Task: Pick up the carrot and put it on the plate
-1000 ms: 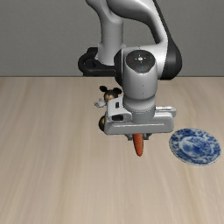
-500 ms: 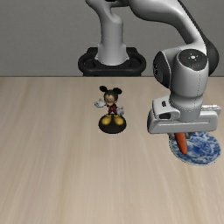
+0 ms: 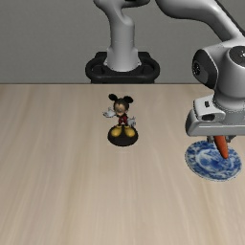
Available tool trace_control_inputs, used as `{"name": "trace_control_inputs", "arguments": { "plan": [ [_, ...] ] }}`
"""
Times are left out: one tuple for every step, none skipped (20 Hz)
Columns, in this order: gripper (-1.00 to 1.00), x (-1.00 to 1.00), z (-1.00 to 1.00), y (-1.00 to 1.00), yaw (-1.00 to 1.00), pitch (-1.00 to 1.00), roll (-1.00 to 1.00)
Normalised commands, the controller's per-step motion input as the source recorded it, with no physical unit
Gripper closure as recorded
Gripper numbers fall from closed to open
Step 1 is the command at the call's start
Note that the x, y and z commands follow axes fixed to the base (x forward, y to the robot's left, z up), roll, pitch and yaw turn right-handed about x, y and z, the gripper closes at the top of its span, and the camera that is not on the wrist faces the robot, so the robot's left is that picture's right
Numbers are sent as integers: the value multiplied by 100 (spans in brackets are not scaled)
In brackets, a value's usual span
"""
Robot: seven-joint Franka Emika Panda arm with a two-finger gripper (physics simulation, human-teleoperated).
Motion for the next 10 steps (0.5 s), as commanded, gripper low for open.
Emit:
{"name": "trace_control_inputs", "arguments": {
  "plan": [
    [-100,0,0,0,0,0,0],
    [-100,0,0,0,0,0,0],
    [-100,0,0,0,0,0,0],
    [-100,0,0,0,0,0,0],
    [-100,0,0,0,0,0,0],
    [-100,0,0,0,0,0,0],
    [-100,0,0,0,0,0,0],
    [-100,0,0,0,0,0,0],
    [-100,0,0,0,0,0,0],
    [-100,0,0,0,0,0,0]
  ]
}}
